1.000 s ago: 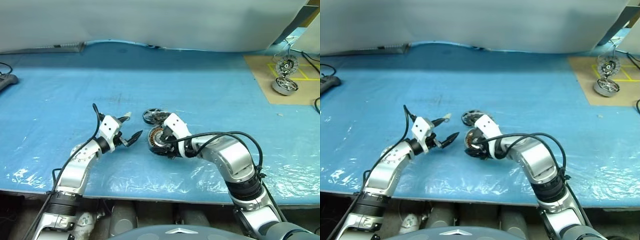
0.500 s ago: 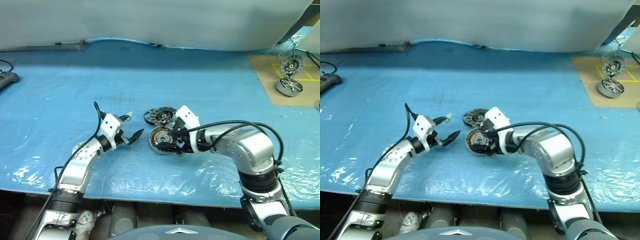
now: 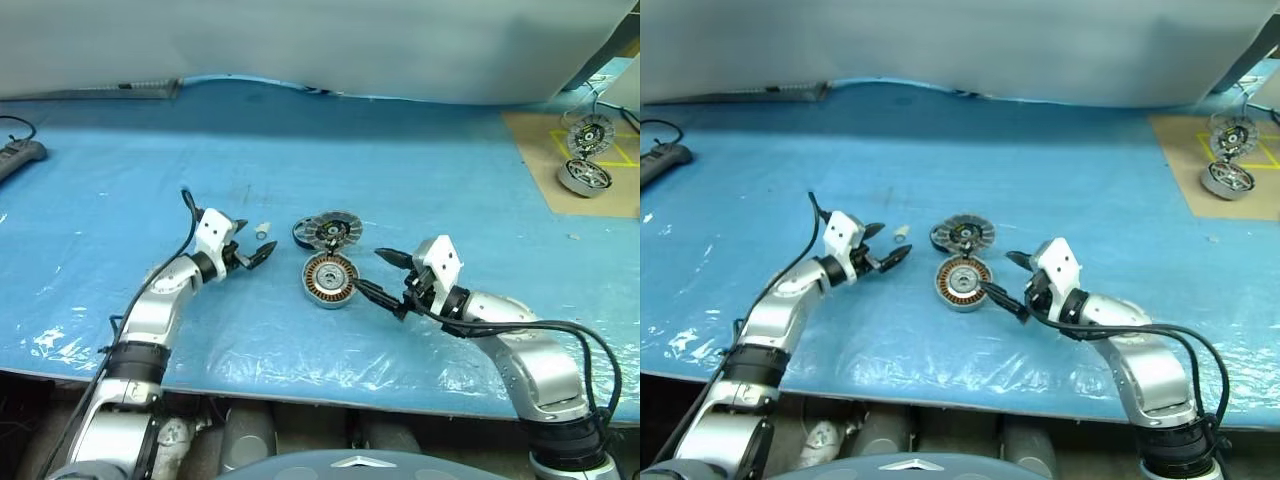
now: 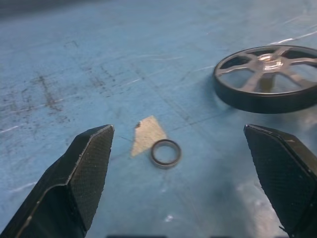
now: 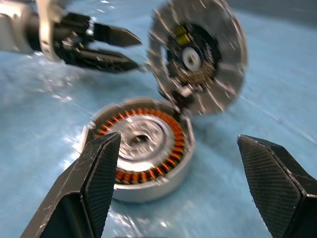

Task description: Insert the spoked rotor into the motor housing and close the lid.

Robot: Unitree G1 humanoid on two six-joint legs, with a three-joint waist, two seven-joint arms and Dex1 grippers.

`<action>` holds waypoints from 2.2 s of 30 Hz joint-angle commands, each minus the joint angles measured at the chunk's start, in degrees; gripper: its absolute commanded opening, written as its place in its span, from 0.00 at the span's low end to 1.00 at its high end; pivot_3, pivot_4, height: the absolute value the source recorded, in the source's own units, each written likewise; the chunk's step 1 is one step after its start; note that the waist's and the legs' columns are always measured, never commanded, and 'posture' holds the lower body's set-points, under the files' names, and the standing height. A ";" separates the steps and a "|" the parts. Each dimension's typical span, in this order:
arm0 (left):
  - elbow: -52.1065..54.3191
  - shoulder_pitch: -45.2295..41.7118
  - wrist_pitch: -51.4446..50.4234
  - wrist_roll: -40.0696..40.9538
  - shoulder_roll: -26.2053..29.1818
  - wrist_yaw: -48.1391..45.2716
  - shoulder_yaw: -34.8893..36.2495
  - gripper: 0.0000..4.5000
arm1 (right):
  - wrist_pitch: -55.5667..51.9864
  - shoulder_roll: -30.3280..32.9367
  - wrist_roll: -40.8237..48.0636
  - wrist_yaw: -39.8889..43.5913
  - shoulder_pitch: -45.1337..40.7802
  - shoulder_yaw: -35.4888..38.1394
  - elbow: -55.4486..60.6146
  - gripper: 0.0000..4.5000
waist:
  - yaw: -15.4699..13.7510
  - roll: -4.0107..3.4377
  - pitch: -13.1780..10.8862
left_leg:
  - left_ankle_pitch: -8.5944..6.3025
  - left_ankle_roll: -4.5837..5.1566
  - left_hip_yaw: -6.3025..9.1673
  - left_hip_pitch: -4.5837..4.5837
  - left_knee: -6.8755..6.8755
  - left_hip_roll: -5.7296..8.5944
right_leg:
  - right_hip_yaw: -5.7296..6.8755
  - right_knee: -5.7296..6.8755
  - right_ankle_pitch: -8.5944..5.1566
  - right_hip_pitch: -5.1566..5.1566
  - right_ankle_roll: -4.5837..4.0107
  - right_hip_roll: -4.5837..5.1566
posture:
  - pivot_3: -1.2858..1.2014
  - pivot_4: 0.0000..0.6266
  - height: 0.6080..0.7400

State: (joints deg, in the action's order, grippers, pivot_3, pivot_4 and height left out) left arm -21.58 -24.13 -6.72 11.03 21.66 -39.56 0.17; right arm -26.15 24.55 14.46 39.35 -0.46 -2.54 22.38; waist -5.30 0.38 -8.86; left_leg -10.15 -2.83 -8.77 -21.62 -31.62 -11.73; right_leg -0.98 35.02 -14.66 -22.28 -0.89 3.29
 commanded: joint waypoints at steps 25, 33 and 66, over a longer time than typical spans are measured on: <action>-4.43 2.93 8.08 -3.76 3.22 -6.84 -2.62 0.15 | 24.48 -2.52 -1.52 -0.62 8.89 -0.43 -12.45 0.90 | 0.60 -0.05 0.04 | -0.03 0.07 0.09 0.43 0.23 -0.05 | 0.01 -0.26 -0.15 0.45 -0.24 0.04 | 0.52 0.24 1.00; 16.71 6.79 0.32 4.33 4.29 -13.94 -3.15 0.15 | 31.74 -2.08 0.90 6.41 6.93 -0.56 -18.48 0.90 | 0.78 0.02 0.00 | -0.02 0.10 0.05 -0.21 0.20 -0.06 | 0.20 -0.23 -0.01 -0.06 -0.05 0.03 | 0.52 0.24 1.00; 6.25 -4.77 4.12 -2.70 -2.95 -22.70 -17.03 0.15 | 32.19 -2.72 -0.16 8.73 5.93 -1.37 -19.85 0.90 | 1.29 0.02 0.00 | 0.05 0.25 0.07 -0.21 0.05 -0.04 | 0.22 -0.15 0.01 -0.01 -0.06 0.03 | 0.52 0.24 1.00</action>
State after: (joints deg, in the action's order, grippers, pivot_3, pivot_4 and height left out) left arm -15.86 -27.91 -3.68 8.54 18.73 -61.57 -16.54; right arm 5.25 22.01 13.71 48.26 5.51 -3.67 0.87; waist -4.00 0.39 -8.86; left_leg -10.10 -2.57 -8.70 -21.83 -31.58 -11.77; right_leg -0.76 34.87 -14.65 -22.29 -0.94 3.32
